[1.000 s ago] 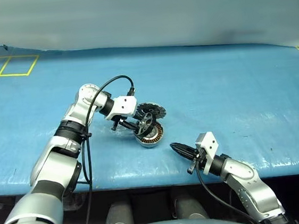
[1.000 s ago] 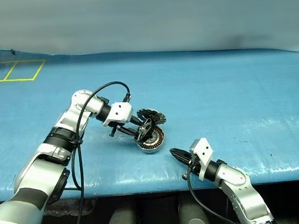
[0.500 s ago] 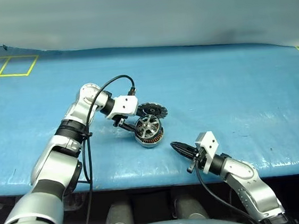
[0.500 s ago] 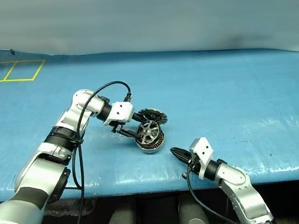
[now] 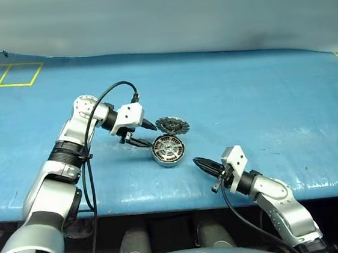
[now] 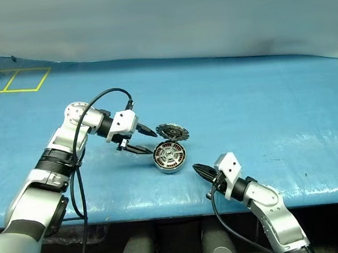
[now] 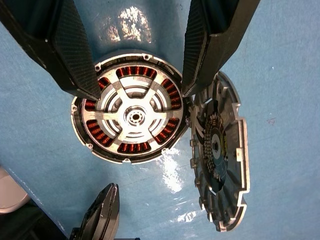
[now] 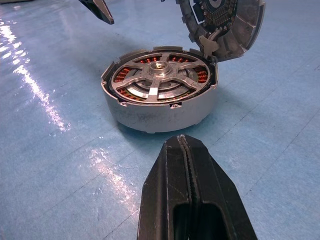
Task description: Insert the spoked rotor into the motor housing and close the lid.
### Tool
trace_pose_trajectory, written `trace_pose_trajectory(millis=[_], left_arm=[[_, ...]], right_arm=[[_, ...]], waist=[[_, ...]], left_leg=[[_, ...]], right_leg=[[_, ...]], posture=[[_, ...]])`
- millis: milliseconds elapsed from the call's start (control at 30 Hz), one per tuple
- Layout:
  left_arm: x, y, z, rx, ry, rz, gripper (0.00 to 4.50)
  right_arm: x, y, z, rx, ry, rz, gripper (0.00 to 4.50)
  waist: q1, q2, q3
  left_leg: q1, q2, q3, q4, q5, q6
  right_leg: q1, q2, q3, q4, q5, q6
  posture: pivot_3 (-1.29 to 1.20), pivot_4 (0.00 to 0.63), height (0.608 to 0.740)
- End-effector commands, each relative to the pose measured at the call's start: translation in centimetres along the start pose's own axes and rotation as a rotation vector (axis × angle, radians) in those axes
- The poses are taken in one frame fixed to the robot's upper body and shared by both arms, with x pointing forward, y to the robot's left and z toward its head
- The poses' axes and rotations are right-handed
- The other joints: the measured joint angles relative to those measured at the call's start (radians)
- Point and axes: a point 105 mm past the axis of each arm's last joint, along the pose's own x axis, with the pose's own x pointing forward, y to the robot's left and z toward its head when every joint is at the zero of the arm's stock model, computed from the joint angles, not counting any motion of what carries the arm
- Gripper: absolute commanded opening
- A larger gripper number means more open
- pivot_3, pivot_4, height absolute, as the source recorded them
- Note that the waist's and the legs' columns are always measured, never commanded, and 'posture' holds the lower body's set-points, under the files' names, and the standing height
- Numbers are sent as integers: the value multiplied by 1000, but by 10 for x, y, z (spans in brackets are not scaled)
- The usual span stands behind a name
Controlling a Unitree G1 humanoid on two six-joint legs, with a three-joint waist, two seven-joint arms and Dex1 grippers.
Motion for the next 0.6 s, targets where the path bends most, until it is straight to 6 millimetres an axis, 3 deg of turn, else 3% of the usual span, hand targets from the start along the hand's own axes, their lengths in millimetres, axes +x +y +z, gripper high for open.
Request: trace_pose_trajectory(millis=[33, 200, 433, 600], left_arm=[[-3, 1, 13, 5, -82, 77, 2776], [3, -5, 20, -78, -237, 219, 2776], [6, -31, 2, -229, -286, 350, 2776], [2, -41, -7, -280, -273, 388, 2776]], right_arm=[[2, -6, 21, -45, -55, -27, 0], [6, -36, 28, -107, -10, -182, 0], [23, -72, 45, -158, 79, -283, 0], [43, -81, 61, -165, 75, -252, 0]], waist=[[0, 0, 0], [0, 1, 0], [-4, 2, 0], [-3, 3, 1]], left_leg=[[0, 0, 0, 0, 0, 0], [1, 0, 0, 0, 0, 0], [4, 0, 2, -1, 0, 0], [7, 0, 4, -3, 0, 0]], right_leg=[[0, 0, 0, 0, 0, 0], [0, 0, 0, 1, 0, 0], [1, 0, 2, 2, 1, -2], [3, 0, 3, 1, 0, -1]], posture=[[0, 150, 740], [0, 150, 740], [0, 150, 740], [0, 150, 740]])
